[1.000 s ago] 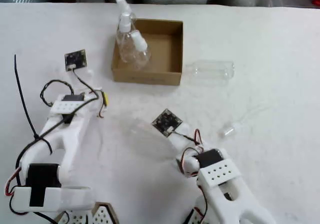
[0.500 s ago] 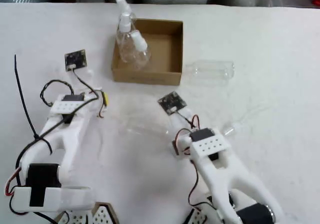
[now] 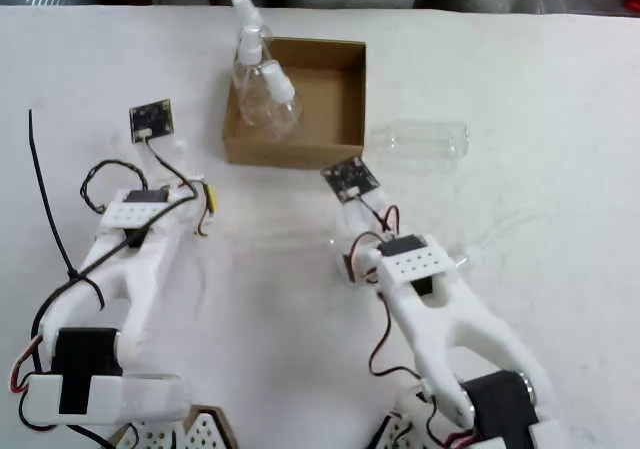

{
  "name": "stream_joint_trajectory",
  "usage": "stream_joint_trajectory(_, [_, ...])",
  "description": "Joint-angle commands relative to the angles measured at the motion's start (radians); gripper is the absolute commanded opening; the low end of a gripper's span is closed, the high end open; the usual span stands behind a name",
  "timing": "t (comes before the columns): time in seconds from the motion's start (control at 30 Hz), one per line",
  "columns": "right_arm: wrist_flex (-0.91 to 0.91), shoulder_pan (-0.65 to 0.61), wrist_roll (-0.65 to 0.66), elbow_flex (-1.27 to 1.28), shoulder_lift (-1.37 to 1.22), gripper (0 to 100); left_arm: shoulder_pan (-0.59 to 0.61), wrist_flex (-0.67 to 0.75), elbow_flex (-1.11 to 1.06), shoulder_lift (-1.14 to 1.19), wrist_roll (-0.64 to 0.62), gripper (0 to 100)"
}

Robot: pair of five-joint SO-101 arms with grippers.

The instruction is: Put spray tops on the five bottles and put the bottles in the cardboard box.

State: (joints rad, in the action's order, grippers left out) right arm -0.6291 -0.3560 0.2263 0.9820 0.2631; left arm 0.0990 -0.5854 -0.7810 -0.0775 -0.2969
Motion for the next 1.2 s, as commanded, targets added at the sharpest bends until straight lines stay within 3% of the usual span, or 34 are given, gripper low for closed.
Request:
stream_joint_trajectory(0.0, [0.019,0.047,-0.011,-0.107,-0.038,1.6,0.008,0.011,0.012,-0.005,0.009,4])
stream_joint_trajectory(0.4, [0.012,0.073,-0.074,-0.356,-0.249,1.6,0.008,0.012,0.012,-0.005,0.009,4])
stream_joint_trajectory(0.87, [0.013,-0.191,-0.074,-0.431,-0.26,1.6,0.008,0.018,0.012,-0.005,0.009,4])
stream_joint_trajectory(1.07, [-0.081,-0.197,-0.077,-0.433,-0.173,1.7,0.008,0.018,0.012,-0.005,0.044,4])
stream_joint_trajectory(1.17, [-0.16,-0.196,-0.196,-0.433,-0.059,2.1,0.008,0.018,0.014,-0.005,0.055,4])
